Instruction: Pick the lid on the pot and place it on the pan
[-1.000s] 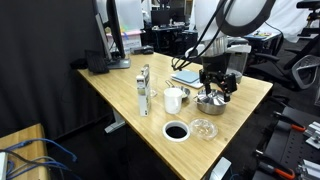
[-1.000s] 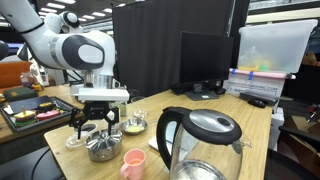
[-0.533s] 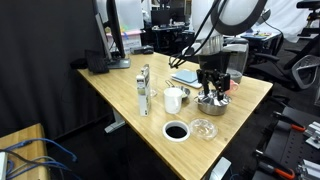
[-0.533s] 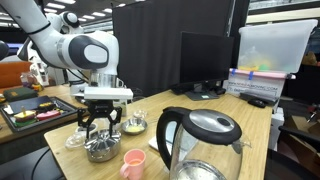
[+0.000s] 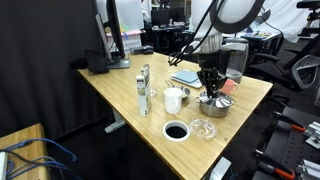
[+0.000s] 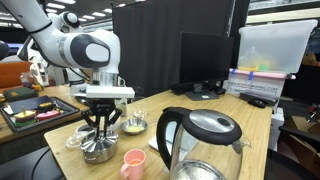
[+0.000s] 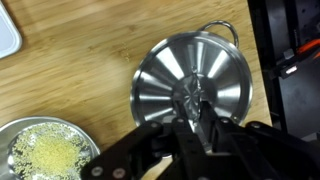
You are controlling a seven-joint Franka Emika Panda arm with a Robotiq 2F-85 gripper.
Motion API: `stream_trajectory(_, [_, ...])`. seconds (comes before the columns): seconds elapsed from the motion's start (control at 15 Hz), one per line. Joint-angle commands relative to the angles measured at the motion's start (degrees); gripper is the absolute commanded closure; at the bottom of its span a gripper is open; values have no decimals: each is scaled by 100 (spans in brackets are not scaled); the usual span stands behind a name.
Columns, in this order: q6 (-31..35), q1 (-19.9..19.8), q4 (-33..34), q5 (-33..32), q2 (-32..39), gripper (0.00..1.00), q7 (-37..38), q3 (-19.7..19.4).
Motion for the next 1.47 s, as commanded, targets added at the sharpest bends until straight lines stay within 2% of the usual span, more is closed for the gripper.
stream_trajectory(0.0, [-22, -192, 77, -24, 131, 100, -9, 98])
stream_trajectory(0.47, [-27, -255, 52, -23, 9, 99, 39, 110])
stream_trajectory(1.0, [10, -158, -64, -117, -723, 99, 226, 182])
stream_trajectory(1.2, [56, -155, 94, -406, -798, 99, 936, 216])
stream_trajectory(1.4, [-196, -140, 436, -881, -671, 99, 1683, 265])
